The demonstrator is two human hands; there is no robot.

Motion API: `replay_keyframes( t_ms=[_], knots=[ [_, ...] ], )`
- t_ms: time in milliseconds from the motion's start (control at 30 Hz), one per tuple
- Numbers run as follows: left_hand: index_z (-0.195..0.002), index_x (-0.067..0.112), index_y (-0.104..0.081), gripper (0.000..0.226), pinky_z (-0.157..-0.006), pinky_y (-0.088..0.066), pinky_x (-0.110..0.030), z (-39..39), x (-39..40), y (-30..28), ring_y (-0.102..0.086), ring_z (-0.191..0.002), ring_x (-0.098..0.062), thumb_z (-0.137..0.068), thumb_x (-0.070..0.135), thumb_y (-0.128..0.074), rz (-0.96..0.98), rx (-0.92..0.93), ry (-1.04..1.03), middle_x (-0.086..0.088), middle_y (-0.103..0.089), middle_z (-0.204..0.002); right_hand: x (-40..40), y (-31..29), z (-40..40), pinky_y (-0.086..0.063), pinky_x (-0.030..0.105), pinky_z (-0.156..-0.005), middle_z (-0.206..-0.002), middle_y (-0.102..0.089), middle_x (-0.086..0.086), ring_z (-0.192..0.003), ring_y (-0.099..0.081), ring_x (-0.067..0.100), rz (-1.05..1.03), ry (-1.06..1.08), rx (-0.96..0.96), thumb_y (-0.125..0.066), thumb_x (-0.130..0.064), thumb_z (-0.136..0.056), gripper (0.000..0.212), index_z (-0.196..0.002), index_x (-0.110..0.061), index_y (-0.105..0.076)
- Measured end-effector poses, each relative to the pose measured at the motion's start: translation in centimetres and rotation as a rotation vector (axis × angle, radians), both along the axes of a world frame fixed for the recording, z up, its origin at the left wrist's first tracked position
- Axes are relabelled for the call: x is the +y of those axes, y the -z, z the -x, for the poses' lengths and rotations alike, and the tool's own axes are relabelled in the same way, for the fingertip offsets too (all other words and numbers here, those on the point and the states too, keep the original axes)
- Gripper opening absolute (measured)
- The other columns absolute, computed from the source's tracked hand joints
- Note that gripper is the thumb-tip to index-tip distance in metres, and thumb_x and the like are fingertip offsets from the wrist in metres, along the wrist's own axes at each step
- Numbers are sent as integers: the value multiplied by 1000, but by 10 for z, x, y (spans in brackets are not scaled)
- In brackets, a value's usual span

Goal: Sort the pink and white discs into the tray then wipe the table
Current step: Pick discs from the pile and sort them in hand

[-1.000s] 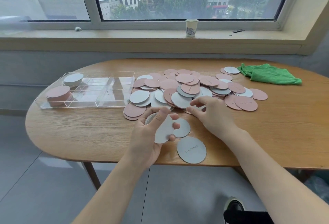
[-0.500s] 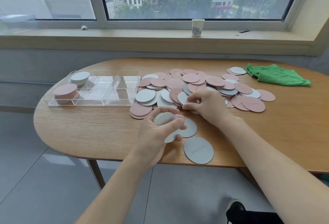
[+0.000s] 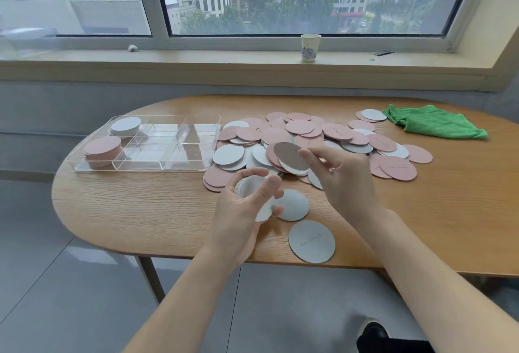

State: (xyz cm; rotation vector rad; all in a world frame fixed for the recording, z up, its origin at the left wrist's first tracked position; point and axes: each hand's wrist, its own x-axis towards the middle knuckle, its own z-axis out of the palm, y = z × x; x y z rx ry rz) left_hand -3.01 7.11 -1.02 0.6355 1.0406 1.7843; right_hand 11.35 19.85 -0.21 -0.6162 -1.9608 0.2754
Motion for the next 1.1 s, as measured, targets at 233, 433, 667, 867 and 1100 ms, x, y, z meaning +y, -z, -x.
replay_keyframes(
  t_ms=[233, 433, 667, 867, 1100],
  knots=[
    [-129, 4, -55, 73, -70, -59, -32, -1, 0, -1, -72, -86, -21, -71, 42, -76, -29, -6, -45, -7, -72, -91, -45, 23, 12, -58, 29, -81, -104, -77, -3, -100, -73, 9, -71, -255, -18, -72, -11, -93, 13, -103, -7, -79],
    [-121, 11, -59, 43, -70, -59, -33, 1, 0, -1, -74, -90, -22, -92, 40, -71, 14, -76, -4, -15, -73, -98, -41, 24, 16, -52, 21, -97, -108, -77, -6, -109, -68, 4, 55, -400, -149, -73, -23, -92, 16, -100, -12, -81],
    [-110, 13, -67, 11, -60, -55, -35, 5, 2, 0, -70, -90, -29, -99, 13, -64, 54, -99, -73, -17, -71, -100, 9, 13, 9, -43, 12, -77, -103, -76, 1, -87, -58, -1, 115, -32, -258, -77, -25, -89, 24, -108, -12, -78],
    [-106, 12, -65, 11, -54, -53, -34, 2, 1, -3, -70, -85, -33, -96, 13, -69, 42, -91, -64, -20, -70, -96, 42, 14, 14, -48, 33, -87, -105, -73, 1, -98, -63, 21, 187, 40, -523, -79, -42, -83, 42, -114, -13, -73],
    [-107, 14, -64, 20, -58, -56, -35, 2, 2, -3, -69, -86, -31, -90, 19, -74, 39, -84, -53, -19, -71, -97, 44, 20, 10, -53, 33, -68, -83, -77, -2, -71, -66, 19, 67, 92, -338, -73, -33, -92, 16, -99, -21, -80]
  ],
)
